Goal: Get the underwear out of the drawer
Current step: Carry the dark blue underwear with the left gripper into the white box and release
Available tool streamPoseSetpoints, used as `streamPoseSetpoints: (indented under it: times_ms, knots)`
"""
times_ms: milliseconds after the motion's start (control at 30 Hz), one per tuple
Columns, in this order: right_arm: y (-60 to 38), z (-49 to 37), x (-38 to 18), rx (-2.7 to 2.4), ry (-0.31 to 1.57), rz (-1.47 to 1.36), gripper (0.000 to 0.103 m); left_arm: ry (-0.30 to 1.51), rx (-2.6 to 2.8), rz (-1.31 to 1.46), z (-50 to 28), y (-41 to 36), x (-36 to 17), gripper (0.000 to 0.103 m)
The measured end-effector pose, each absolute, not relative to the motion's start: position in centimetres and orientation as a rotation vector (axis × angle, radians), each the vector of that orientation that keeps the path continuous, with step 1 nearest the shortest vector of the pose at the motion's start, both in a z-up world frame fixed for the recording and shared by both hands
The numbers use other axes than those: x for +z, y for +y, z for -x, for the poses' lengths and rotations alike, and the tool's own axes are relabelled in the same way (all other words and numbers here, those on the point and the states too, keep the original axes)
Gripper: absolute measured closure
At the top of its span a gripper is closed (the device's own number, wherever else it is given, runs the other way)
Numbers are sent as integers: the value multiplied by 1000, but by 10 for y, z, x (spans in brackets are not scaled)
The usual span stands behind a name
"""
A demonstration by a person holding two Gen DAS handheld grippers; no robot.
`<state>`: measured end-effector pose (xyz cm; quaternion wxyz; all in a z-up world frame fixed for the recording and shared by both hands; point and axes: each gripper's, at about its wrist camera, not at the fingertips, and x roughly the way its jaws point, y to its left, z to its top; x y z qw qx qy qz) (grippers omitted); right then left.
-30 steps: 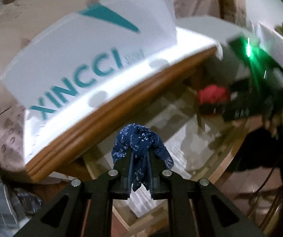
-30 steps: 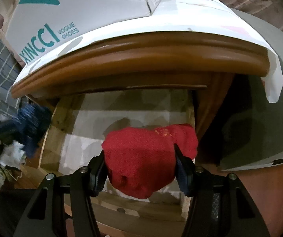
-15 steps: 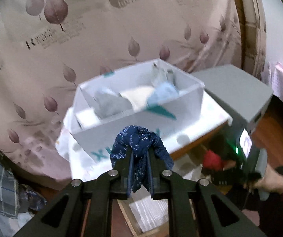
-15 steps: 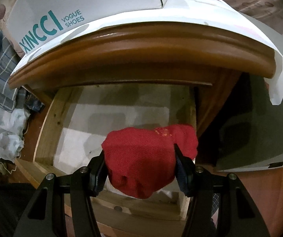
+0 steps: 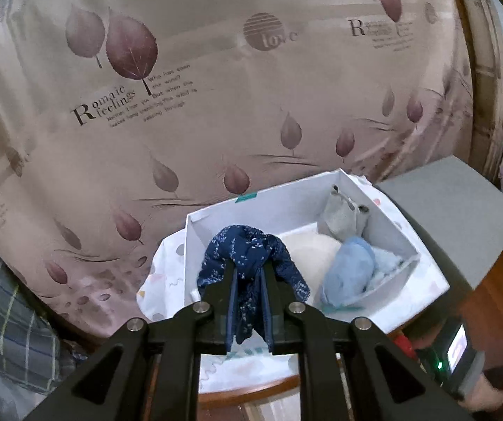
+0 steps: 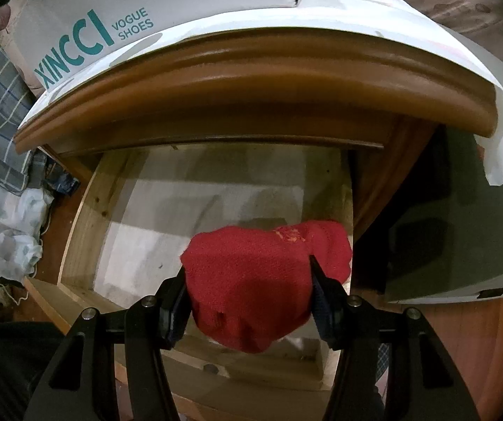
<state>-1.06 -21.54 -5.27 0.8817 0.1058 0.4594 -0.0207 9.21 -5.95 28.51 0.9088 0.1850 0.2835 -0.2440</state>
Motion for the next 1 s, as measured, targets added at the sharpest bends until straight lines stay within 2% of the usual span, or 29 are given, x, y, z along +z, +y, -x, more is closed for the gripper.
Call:
streamPoseSetpoints:
  times_ms: [267, 567, 1000]
  knots:
    - [-213, 9, -54, -33, 971, -218, 47, 619, -473, -387, -126, -80, 276, 91]
    - [-211, 10, -56, -28, 975, -222, 47, 704, -493, -387, -159, -98, 243, 91]
    - [-209, 7, -57, -21, 990, -221, 47, 744, -492, -422, -171, -127, 201, 88]
